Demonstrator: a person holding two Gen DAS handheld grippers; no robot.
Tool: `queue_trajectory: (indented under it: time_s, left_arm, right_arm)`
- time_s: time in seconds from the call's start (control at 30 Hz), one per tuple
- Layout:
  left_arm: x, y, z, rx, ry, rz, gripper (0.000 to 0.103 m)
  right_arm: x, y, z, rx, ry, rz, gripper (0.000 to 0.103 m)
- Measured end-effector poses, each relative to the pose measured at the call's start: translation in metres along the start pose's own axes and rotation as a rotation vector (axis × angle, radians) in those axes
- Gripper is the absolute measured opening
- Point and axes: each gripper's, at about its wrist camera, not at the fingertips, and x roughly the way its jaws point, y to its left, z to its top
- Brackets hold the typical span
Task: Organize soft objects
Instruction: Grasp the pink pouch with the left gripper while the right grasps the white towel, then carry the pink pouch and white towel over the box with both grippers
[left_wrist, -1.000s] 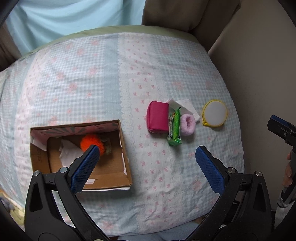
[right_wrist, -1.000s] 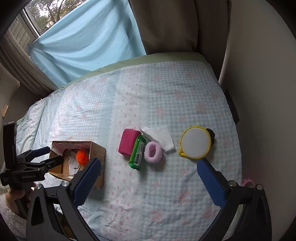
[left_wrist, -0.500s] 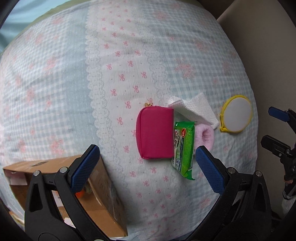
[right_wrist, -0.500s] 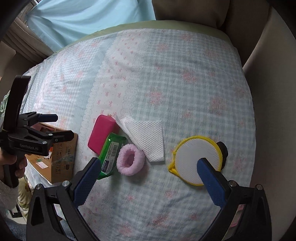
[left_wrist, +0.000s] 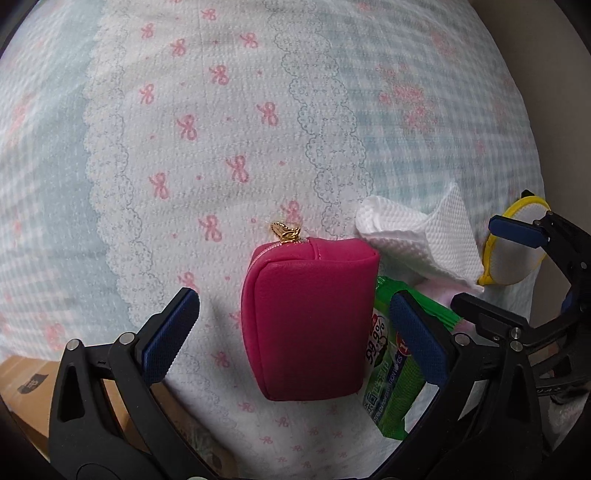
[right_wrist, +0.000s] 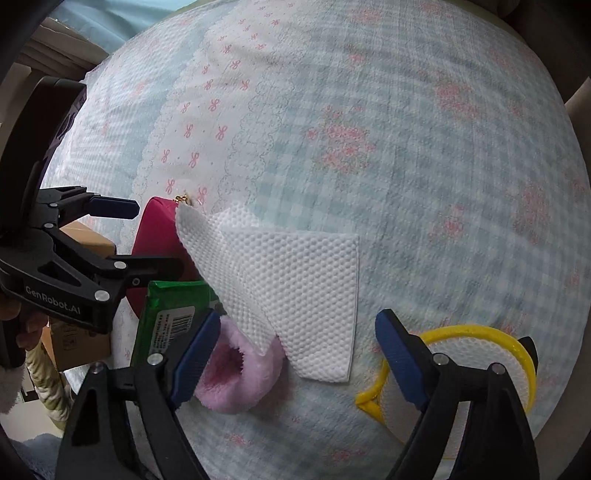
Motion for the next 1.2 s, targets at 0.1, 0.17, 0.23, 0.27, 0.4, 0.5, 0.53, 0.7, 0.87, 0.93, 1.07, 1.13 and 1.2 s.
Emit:
queue_trajectory:
  time_s: [0.1, 0.17, 0.23, 0.27, 0.4, 0.5, 0.53, 0.7, 0.87, 0.93, 1.07, 1.13, 1.2]
  left_arm:
    - [0.013, -0.001, 0.006, -0.027, 0.01, -0.017, 0.094]
    - [0.02, -0.002, 0.009, -0.039, 0.021, -0.023, 0.088]
    - [0.027, -0.003, 0.01, -0.045, 0.03, -0.013, 0.087]
    - [0.028, -0.005, 0.01, -0.042, 0.029, -0.003, 0.082]
    - [0.031, -0.013, 0.005, -0.021, 0.015, 0.032, 0.067]
    - [0.03, -0.018, -0.004, -0.017, 0.007, 0.022, 0.06]
    - [0.03, -0.019, -0.005, -0.015, 0.005, 0.025, 0.059]
    - [0.028, -0.018, -0.012, -0.027, -0.015, 0.012, 0.05]
    - [0.017, -0.008, -0.017, -0.039, -0.025, -0.009, 0.047]
    - [0.01, -0.001, -0.022, -0.039, -0.029, -0.01, 0.047]
    - [-0.006, 0.003, -0.029, -0.039, -0.047, -0.016, 0.047]
    - [-0.014, 0.006, -0.031, -0.041, -0.062, -0.018, 0.046]
    - [-0.024, 0.008, -0.034, -0.043, -0.077, -0.022, 0.046]
  right_arm:
    - [0.009, -0.001, 0.005, -0.005, 0.006, 0.012, 0.081]
    - [0.015, 0.0, 0.008, -0.009, 0.014, 0.018, 0.074]
    - [0.019, 0.003, 0.011, -0.015, 0.019, 0.021, 0.07]
    - [0.021, 0.005, 0.012, -0.023, 0.021, 0.023, 0.068]
    - [0.025, 0.012, 0.015, -0.042, 0.023, -0.003, 0.059]
    - [0.025, 0.016, 0.016, -0.042, 0.017, -0.02, 0.047]
    - [0.026, 0.017, 0.017, -0.04, 0.015, -0.019, 0.041]
    - [0.022, 0.023, 0.018, -0.034, -0.006, -0.015, 0.025]
    - [0.009, 0.015, 0.014, -0.022, -0.035, -0.012, 0.017]
    - [0.004, 0.014, 0.013, -0.019, -0.043, -0.015, 0.016]
    - [-0.007, 0.015, 0.011, -0.018, -0.063, -0.021, 0.015]
    - [-0.013, 0.017, 0.008, -0.015, -0.075, -0.023, 0.015]
    - [-0.021, 0.02, 0.006, -0.009, -0.093, -0.024, 0.015]
